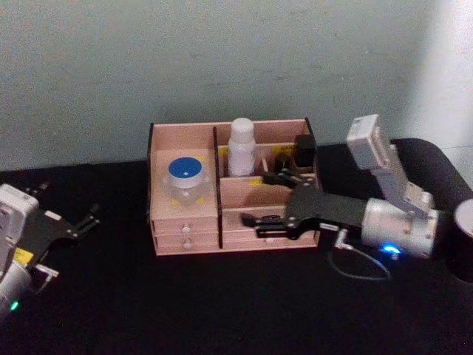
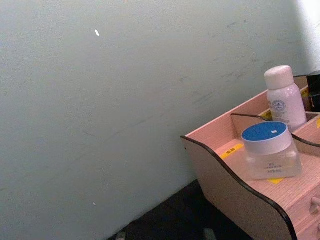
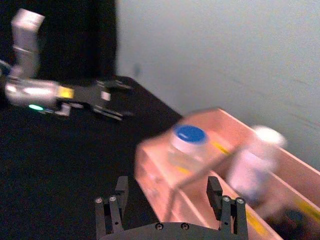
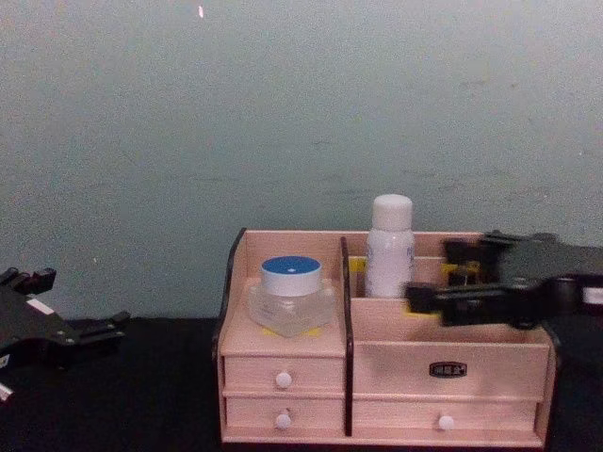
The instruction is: Pick up the facial cleanser and watermelon frost from the table and place them into the tiered storage box.
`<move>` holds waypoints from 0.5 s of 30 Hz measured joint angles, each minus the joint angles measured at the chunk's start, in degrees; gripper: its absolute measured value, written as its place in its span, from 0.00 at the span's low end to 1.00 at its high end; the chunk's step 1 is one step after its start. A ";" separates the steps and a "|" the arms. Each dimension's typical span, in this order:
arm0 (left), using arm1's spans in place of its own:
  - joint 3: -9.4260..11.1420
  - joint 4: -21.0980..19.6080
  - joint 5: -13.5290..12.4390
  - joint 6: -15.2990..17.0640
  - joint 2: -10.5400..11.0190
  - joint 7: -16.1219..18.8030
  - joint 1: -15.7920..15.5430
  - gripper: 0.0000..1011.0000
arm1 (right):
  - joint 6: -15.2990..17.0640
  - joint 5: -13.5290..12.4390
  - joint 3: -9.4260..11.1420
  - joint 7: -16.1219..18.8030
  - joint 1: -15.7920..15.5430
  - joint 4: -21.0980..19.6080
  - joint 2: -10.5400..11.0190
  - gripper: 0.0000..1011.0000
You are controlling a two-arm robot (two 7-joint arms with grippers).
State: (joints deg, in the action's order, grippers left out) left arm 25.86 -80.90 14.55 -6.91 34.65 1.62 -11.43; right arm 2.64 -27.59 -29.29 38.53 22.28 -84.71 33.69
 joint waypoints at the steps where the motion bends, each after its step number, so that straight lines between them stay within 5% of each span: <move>1: 0.00 0.00 0.00 0.00 0.00 0.00 0.00 0.99 | 0.10 0.07 0.39 -0.86 -0.57 -0.46 0.46 0.99; 7: 0.00 0.00 0.00 0.00 0.00 0.00 0.00 0.99 | -1.28 3.63 5.64 -14.20 -6.85 -4.06 1.50 0.99; 11: 0.00 0.00 0.00 0.00 0.00 0.00 0.00 0.99 | -4.32 8.75 8.86 -26.47 -10.55 -5.02 -1.37 0.99; 12: 0.00 0.00 0.00 0.00 0.00 0.00 0.00 0.99 | -4.32 8.75 8.86 -26.47 -10.55 -5.02 -1.37 0.99; 15: 0.00 0.00 0.00 0.00 0.00 0.00 0.00 0.99 | -6.34 12.13 10.40 -34.12 -11.92 -4.13 -4.55 0.99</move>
State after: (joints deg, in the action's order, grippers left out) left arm 25.86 -80.90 14.55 -6.91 34.65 1.62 -11.43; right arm -3.70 -15.46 -18.89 4.41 10.36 -88.84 29.15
